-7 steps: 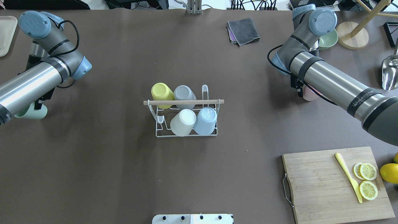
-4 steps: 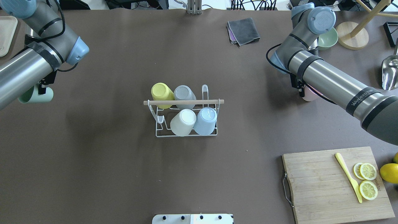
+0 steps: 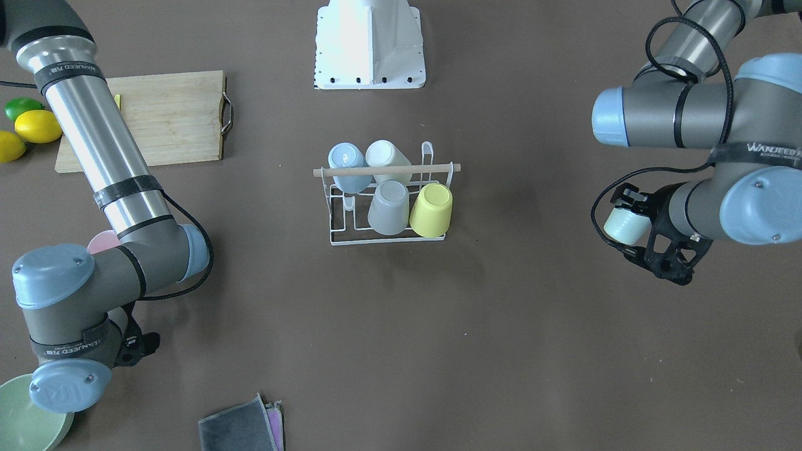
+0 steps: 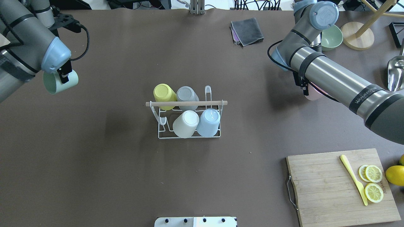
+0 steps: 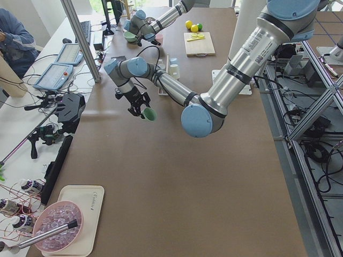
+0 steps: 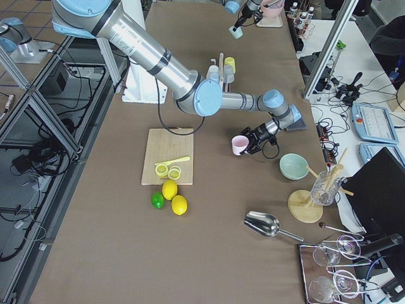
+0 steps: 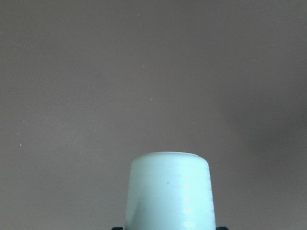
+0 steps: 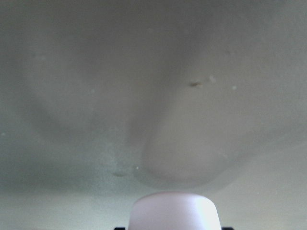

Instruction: Place cup on cup holder

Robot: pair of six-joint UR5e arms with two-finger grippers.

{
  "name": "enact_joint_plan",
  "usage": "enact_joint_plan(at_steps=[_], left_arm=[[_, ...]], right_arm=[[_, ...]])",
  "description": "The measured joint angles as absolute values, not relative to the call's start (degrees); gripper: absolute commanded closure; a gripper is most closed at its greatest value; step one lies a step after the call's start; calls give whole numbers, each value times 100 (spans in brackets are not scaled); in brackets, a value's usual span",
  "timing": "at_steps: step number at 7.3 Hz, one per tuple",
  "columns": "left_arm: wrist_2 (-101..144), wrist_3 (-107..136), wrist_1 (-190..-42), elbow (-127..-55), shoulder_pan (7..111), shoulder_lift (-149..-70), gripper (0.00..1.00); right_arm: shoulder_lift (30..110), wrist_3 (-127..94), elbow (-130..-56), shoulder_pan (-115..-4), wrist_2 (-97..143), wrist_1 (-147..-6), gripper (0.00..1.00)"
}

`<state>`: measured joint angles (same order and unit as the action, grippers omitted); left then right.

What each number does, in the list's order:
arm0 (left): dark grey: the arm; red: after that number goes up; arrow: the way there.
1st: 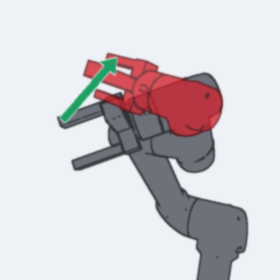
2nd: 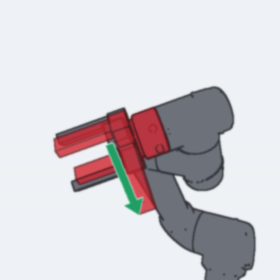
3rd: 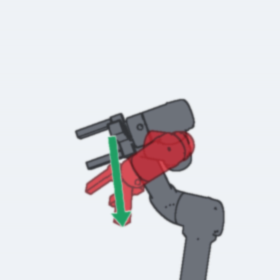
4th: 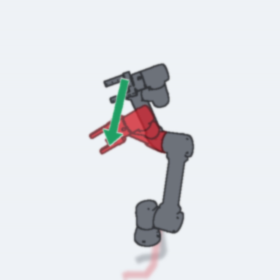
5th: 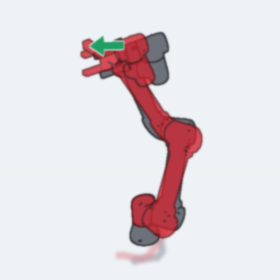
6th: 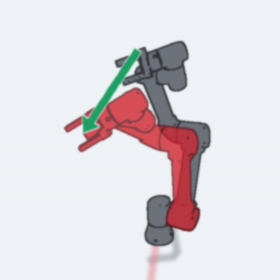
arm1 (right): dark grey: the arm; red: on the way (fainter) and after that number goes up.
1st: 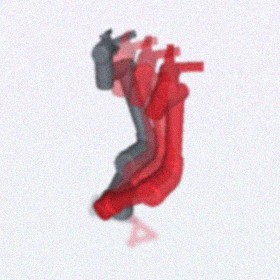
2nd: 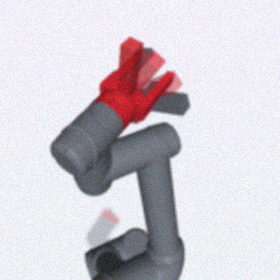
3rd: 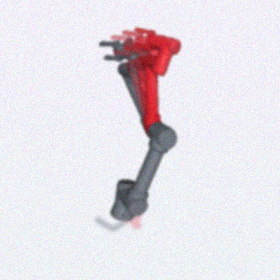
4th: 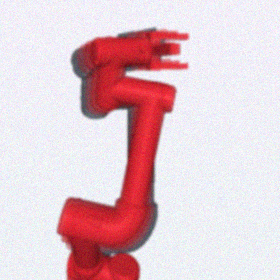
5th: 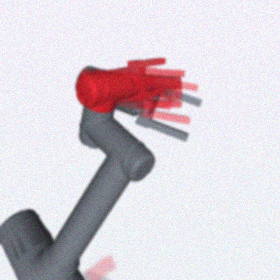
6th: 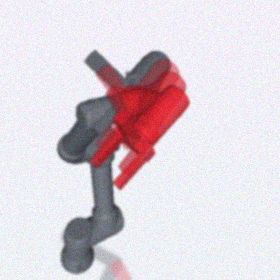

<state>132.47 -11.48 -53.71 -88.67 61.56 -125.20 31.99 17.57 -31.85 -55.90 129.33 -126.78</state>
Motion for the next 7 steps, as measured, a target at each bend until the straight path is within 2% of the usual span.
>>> enact_joint_plan(at_steps=[2,3,7], left_arm=[[13369,-135,-6965,-9763,6158,-11937,91],[13378,440,-8068,-9988,6143,-11656,94],[12579,2060,-12255,-10446,5959,-10601,93]], right_arm=[[3072,1732,-3357,-5696,12919,-12958,100],[3051,1747,-3657,-5797,12898,-13174,100],[3249,1721,-5723,-6236,12885,-13444,100]])
